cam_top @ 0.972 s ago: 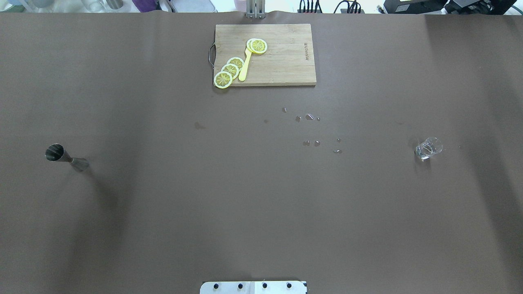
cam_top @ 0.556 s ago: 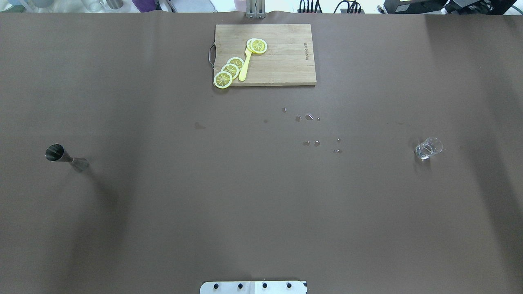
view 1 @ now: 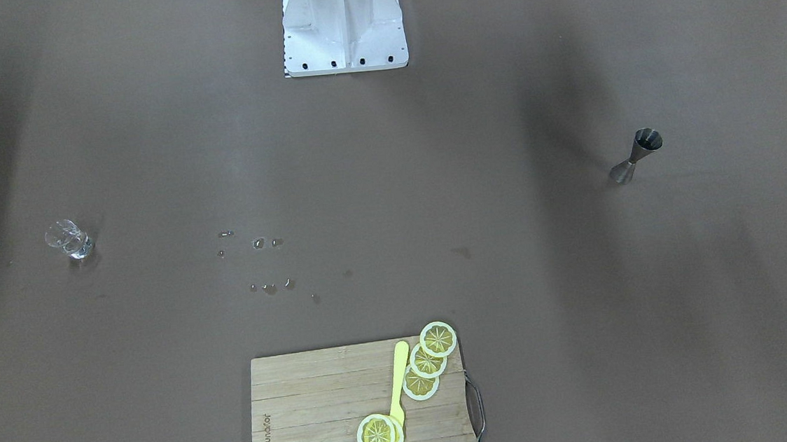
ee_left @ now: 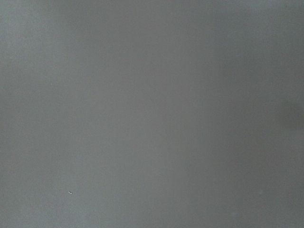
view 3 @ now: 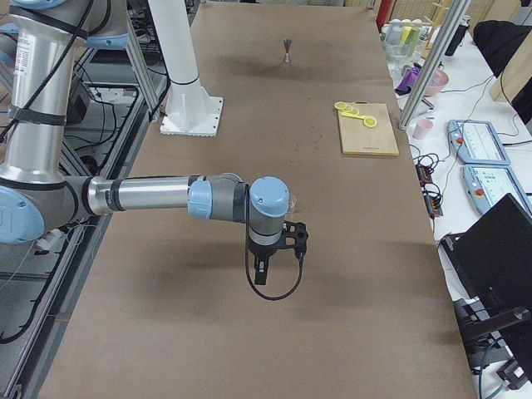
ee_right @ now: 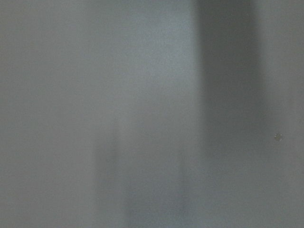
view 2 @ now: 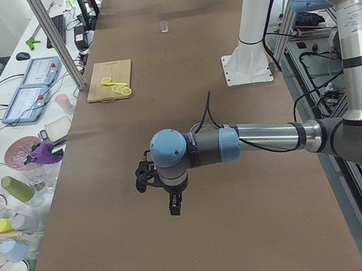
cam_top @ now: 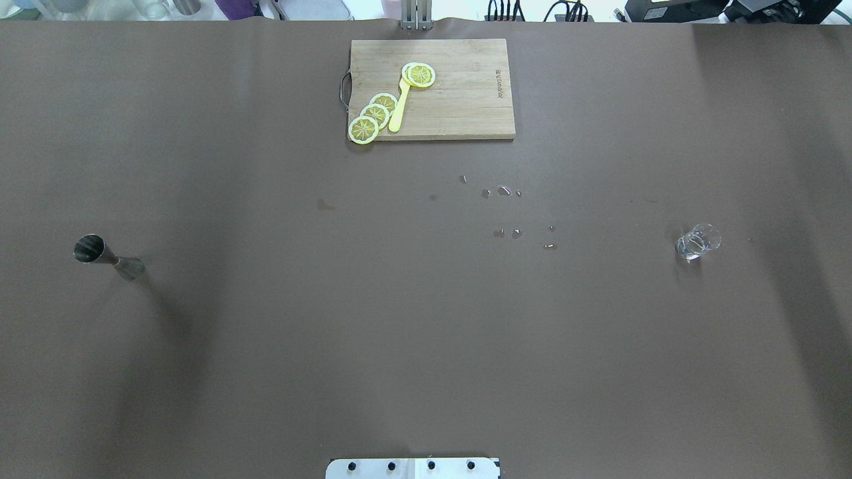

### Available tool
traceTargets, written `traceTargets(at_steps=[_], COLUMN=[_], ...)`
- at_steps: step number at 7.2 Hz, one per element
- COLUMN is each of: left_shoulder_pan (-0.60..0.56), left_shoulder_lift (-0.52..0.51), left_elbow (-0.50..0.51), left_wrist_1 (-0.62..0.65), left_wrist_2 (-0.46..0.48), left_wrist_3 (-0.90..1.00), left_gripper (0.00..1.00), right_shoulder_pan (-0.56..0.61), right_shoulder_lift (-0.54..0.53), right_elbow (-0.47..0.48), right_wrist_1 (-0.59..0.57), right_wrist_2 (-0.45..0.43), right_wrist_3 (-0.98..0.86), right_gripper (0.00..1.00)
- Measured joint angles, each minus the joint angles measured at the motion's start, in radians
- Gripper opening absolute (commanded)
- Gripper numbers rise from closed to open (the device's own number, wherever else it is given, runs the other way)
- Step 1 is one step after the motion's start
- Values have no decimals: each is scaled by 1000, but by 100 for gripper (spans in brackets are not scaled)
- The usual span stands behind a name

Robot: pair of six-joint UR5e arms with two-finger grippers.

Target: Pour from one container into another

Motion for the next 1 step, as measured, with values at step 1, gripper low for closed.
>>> traceTargets(at_steps=[1], left_shoulder_pan=[0], left_shoulder_lift=[0], left_elbow=[0], left_wrist_1=[2], left_wrist_2=[0], left_wrist_3=[0], left_gripper=[99], right_shoulder_pan=[0], right_shoulder_lift=[0], right_elbow=[-1], right_wrist_1=[0], right_wrist_2=[0], right_wrist_3=[0], right_gripper=[100])
